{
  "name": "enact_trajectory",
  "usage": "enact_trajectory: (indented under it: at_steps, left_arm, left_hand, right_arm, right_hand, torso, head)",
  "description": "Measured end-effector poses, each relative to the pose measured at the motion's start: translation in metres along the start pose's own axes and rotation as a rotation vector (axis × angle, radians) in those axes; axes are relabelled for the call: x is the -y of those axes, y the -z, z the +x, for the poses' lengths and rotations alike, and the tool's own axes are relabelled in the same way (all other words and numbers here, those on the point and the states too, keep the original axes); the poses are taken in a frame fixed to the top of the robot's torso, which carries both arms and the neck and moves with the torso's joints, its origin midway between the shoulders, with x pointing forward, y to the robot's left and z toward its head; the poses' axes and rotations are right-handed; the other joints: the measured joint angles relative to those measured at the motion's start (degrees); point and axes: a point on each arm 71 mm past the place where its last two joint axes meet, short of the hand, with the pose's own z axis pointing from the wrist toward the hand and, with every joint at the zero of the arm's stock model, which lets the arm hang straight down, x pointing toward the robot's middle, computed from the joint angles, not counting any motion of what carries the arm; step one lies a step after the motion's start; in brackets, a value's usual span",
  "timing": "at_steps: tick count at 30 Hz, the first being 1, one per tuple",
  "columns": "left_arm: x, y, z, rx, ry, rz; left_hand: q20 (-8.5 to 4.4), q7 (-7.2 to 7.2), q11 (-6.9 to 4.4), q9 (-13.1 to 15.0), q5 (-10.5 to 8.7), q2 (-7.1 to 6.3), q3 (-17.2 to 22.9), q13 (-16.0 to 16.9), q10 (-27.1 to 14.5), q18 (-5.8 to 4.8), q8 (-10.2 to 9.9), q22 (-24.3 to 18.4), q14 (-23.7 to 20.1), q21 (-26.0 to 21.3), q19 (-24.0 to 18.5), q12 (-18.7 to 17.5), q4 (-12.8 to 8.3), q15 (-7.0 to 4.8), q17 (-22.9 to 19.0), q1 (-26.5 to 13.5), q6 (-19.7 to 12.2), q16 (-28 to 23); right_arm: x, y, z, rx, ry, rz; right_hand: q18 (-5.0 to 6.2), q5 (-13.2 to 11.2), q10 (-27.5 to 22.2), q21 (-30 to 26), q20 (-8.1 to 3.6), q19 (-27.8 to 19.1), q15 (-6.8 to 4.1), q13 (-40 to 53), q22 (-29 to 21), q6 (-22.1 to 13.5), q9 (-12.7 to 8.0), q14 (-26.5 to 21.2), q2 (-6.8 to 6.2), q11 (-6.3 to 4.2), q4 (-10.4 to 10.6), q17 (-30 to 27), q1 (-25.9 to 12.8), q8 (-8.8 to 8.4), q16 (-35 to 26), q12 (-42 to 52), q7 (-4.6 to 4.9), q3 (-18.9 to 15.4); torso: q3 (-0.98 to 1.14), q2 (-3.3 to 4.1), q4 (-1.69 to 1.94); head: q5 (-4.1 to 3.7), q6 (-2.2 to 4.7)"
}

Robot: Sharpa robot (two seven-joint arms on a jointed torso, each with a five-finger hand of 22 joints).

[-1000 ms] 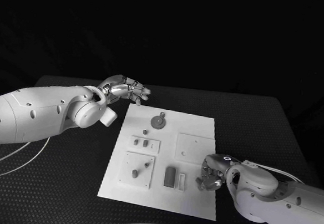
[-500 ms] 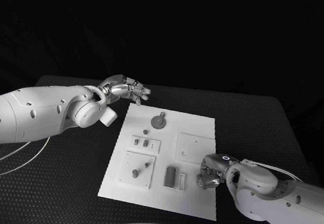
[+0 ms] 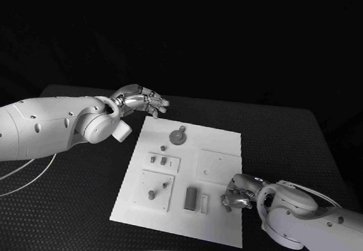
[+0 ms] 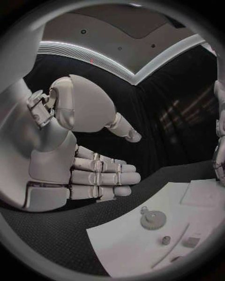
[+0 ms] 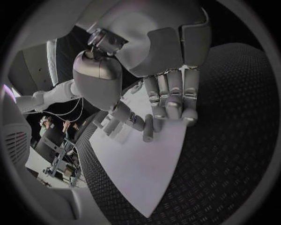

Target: Assemble the parts on the task board

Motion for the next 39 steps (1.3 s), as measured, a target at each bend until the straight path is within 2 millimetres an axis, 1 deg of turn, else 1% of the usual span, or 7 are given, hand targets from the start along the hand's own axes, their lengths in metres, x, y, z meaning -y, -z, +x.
enact_trajectory:
  at_steps: [3,4,8,10,14,31,39]
  left_arm:
    - [0.0,0.0,0.0,0.0,0.0,0.0]
    - [0.0,0.0,0.0,0.0,-0.001,0.0]
    - [0.0,0.0,-0.001,0.001,-0.001,0.0]
    - [0.0,0.0,-0.001,0.001,-0.001,0.0]
    - [0.0,0.0,-0.001,0.001,-0.002,0.0]
    - [0.0,0.0,0.0,-0.001,-0.003,0.0]
    - [0.0,0.0,0.0,-0.001,-0.003,0.0]
  left_hand:
    - [0.0,0.0,0.0,0.0,0.0,0.0,0.0,0.0,0.0,0.0,0.0,0.0,0.0,0.0,0.0,0.0,0.0,0.0,0.0,0.0,0.0,0.0]
    - [0.0,0.0,0.0,0.0,0.0,0.0,0.0,0.0,0.0,0.0,0.0,0.0,0.0,0.0,0.0,0.0,0.0,0.0,0.0,0.0,0.0,0.0]
    - [0.0,0.0,0.0,0.0,0.0,0.0,0.0,0.0,0.0,0.0,0.0,-0.01,0.0,0.0,0.0,0.0,0.0,0.0,0.05,0.0,0.0,0.0]
    - [0.0,0.0,0.0,0.0,0.0,0.0,0.0,0.0,0.0,0.0,0.0,-0.01,0.0,0.0,0.0,0.0,0.0,0.0,0.05,0.0,0.0,0.0]
    - [0.0,0.0,0.0,0.0,0.0,0.0,0.0,0.0,0.0,0.0,0.0,-0.01,0.0,0.0,0.0,0.0,0.0,0.0,0.05,0.0,0.0,0.0]
    - [0.0,0.0,0.0,0.0,0.0,0.0,0.0,0.04,0.0,0.0,0.0,-0.01,0.0,-0.23,0.0,0.0,0.0,0.0,0.1,0.0,0.0,0.0]
    - [0.0,0.0,0.0,0.0,0.0,0.0,0.0,0.03,0.0,0.0,0.0,-0.02,0.0,-0.22,0.0,0.0,0.0,0.0,0.16,0.0,0.0,0.0]
  right_arm:
    - [-0.001,0.001,0.001,-0.002,-0.047,0.004]
    - [-0.002,0.002,0.002,-0.004,-0.067,0.005]
    - [-0.005,0.004,0.002,-0.014,-0.146,0.008]
    - [-0.006,0.004,0.003,-0.025,-0.183,0.01]
    - [-0.011,0.005,0.007,-0.055,-0.245,0.01]
    - [-0.02,0.004,0.012,-0.086,-0.342,0.014]
    - [-0.023,-0.001,0.012,-0.085,-0.355,0.015]
  right_hand:
    - [-0.02,0.37,0.19,0.0,-0.11,0.12,-0.01,0.01,0.0,0.19,-0.03,0.01,0.0,-0.2,-0.01,0.06,0.0,-1.22,0.0,0.0,0.17,0.01]
    - [-0.03,0.45,0.2,0.0,-0.12,0.13,-0.01,0.05,0.0,0.19,-1.09,0.02,0.0,-0.2,-0.01,0.08,0.0,-1.25,0.01,0.0,0.17,0.01]
    - [-0.08,0.65,0.2,-0.03,-0.2,0.23,0.0,0.06,-0.05,0.19,-16.5,0.02,0.0,-0.21,-0.4,0.13,0.0,-0.73,-0.23,-0.34,0.16,0.4]
    - [-0.08,0.88,0.2,-0.11,-0.12,0.31,0.07,0.12,-0.14,0.2,-18.53,0.1,0.07,-0.21,-0.47,0.15,0.07,-0.94,-0.52,-0.34,0.16,0.47]
    - [-0.07,0.61,0.18,-0.12,-0.12,0.31,-0.15,0.14,-0.18,0.18,-18.74,0.34,0.74,-0.2,-0.66,0.15,0.74,-1.38,-0.66,-0.34,0.17,0.3]
    - [0.17,0.19,0.16,-0.09,-0.11,0.33,-0.26,0.29,-0.21,-0.05,-18.55,0.48,0.75,-0.18,-0.55,0.33,0.76,-0.87,-0.81,-0.34,0.18,-0.13]
    - [0.19,-0.98,0.16,-0.09,-0.02,0.41,-0.18,0.42,-0.28,-0.05,-18.53,0.56,-0.05,-0.18,-0.3,0.45,0.9,-0.87,-0.82,-0.56,0.17,-0.69]
  torso:
    - [-0.01,0.01,0.01]
    - [-0.02,0.01,0.01]
    - [-0.02,0.01,0.02]
    - [-0.03,0.01,0.01]
    - [-0.05,0.01,0.02]
    - [-0.05,0.02,0.01]
    - [-0.05,0.02,0.03]
  head:
    - [0.04,-0.02]
    - [0.05,-0.04]
    - [0.12,-0.16]
    - [0.13,-0.27]
    - [0.13,-0.34]
    - [0.13,-0.45]
    - [0.18,-0.46]
